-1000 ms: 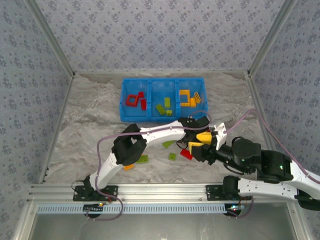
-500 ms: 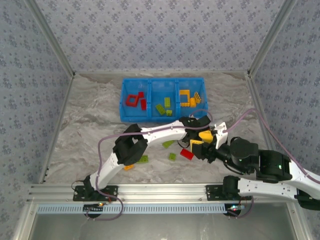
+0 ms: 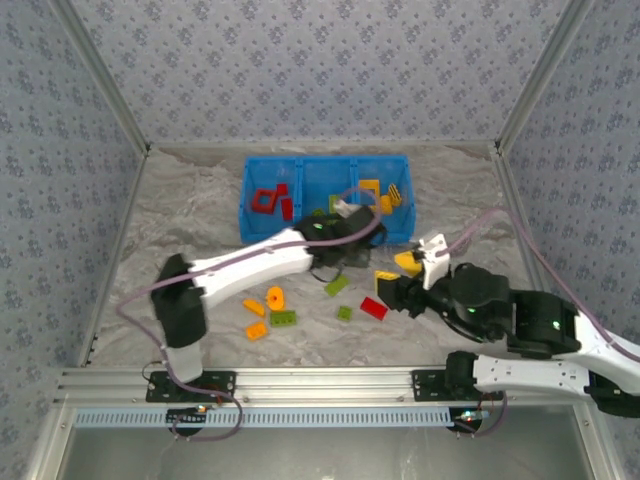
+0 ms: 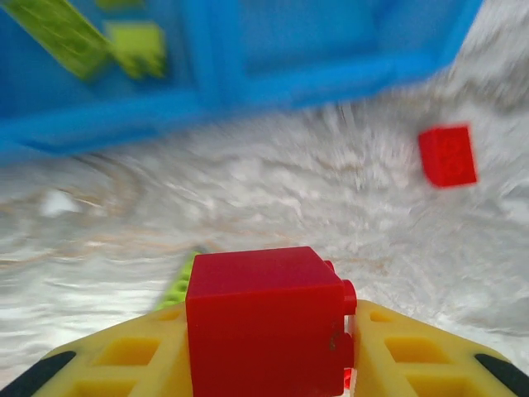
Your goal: Sort the legos into containers by color
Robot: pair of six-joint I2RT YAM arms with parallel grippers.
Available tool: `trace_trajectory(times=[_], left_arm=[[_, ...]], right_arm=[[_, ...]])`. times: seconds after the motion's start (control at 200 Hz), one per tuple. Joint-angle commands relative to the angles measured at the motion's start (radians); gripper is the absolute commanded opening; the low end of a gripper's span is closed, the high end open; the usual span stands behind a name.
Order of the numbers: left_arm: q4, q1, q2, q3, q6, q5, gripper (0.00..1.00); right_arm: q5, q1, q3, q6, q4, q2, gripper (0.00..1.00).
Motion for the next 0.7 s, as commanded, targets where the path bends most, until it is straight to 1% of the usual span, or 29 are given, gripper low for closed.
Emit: trace_trajectory(times=[0.0,0.07,0.155,0.23,0.305,0.46,0.56,0.695], left_arm=[[-0.076,0.106,-0.14,-0.106,0.021,-0.035,0.42],[-0.075,0.2,-0.204,-0.168,0.046,-0.002,0.42],[-0.06,0.316,-0.233,-0.208,0.096,0.051,0.41],[-0.044,0.398,-0.209,-0.213,0.147,0.073,0.41],[-0.041,0.459,-0.143,-0.187,0.179,0.094,0.4],[-0.01,0.532,-0.011,-0.145,0.185,0.065,0.39],[0.012,0.568,0.063,-0.112,0.183,0.075,0.39],[0.02,0.592,0.148,-0.057,0.194,0.091,0.39]], right_arm=[[0.0,-0.012,0.036,-0.07,0.02,0.149,0.59],[-0.036,-0.013,0.024,-0.1,0.136,0.231,0.59],[-0.057,-0.007,0.006,-0.147,0.333,0.324,0.59],[-0.032,-0.003,0.016,-0.176,0.442,0.422,0.59],[0.013,-0.001,0.029,-0.188,0.532,0.509,0.59],[0.039,-0.001,0.044,-0.189,0.653,0.615,0.58],[0.037,0.0,0.044,-0.176,0.683,0.644,0.58],[0.042,-0.006,0.025,-0.152,0.725,0.661,0.58]])
